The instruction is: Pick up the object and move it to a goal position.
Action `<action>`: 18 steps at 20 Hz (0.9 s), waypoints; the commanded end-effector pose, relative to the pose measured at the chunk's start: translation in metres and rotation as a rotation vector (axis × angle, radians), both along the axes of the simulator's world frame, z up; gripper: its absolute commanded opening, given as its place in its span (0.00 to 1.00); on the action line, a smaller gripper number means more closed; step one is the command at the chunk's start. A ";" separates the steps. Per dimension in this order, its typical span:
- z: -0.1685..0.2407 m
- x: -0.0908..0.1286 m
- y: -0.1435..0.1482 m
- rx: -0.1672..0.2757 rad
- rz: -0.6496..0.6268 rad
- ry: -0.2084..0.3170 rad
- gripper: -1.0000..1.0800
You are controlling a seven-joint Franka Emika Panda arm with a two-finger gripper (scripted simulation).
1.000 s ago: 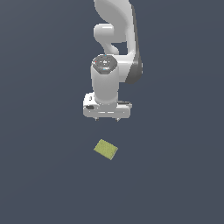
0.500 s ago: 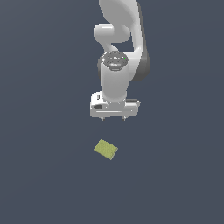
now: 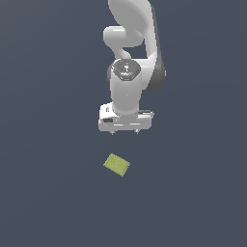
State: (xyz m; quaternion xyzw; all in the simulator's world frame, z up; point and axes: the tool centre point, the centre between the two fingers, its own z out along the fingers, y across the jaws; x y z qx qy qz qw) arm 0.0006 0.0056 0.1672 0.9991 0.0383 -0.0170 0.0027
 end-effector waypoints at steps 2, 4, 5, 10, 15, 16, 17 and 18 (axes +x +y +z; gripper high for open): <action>-0.004 0.004 -0.001 -0.001 0.044 0.000 0.96; -0.007 0.007 -0.002 -0.001 0.076 -0.001 0.96; -0.009 0.009 -0.003 -0.001 0.095 -0.001 0.96; -0.020 0.019 -0.007 -0.001 0.207 -0.002 0.96; -0.033 0.031 -0.011 0.000 0.341 -0.004 0.96; -0.036 0.033 -0.012 0.001 0.368 -0.005 0.96; -0.039 0.036 -0.013 0.001 0.394 -0.005 0.96; -0.042 0.038 -0.014 0.002 0.421 -0.005 0.96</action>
